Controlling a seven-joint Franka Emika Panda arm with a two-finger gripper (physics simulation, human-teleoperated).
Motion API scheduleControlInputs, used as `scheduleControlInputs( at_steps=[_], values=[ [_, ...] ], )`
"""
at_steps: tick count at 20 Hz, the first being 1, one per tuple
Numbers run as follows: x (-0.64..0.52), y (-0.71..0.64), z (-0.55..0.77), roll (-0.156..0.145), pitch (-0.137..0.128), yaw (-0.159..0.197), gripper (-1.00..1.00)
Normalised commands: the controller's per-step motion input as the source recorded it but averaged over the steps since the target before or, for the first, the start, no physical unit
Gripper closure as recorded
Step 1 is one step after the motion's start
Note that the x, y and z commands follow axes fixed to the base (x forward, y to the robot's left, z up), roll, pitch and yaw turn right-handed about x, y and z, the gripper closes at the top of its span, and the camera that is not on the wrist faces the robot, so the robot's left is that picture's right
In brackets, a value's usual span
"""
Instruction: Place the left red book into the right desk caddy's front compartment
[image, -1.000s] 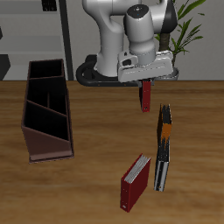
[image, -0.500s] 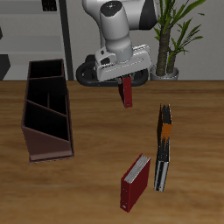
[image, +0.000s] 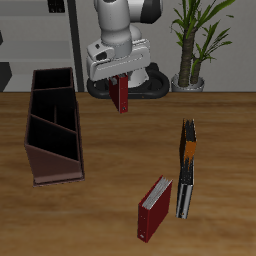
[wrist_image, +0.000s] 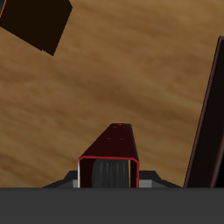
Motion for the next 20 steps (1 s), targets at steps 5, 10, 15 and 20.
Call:
scheduleControlInputs(
  at_steps=[5, 10, 15, 20],
  values=[
    [-0.15, -0.30, 0.29, -0.020, -0.042, 0.059, 1.00],
    [-0.07, -0.43, 0.37, -0.034, -0.058, 0.002, 1.00],
    [0.08, -0.50, 0.27, -0.052, -0.048, -0.020, 1.00],
    [0.12, -0.37, 0.23, -0.054, -0.034, -0.022, 1.00]
  ],
)
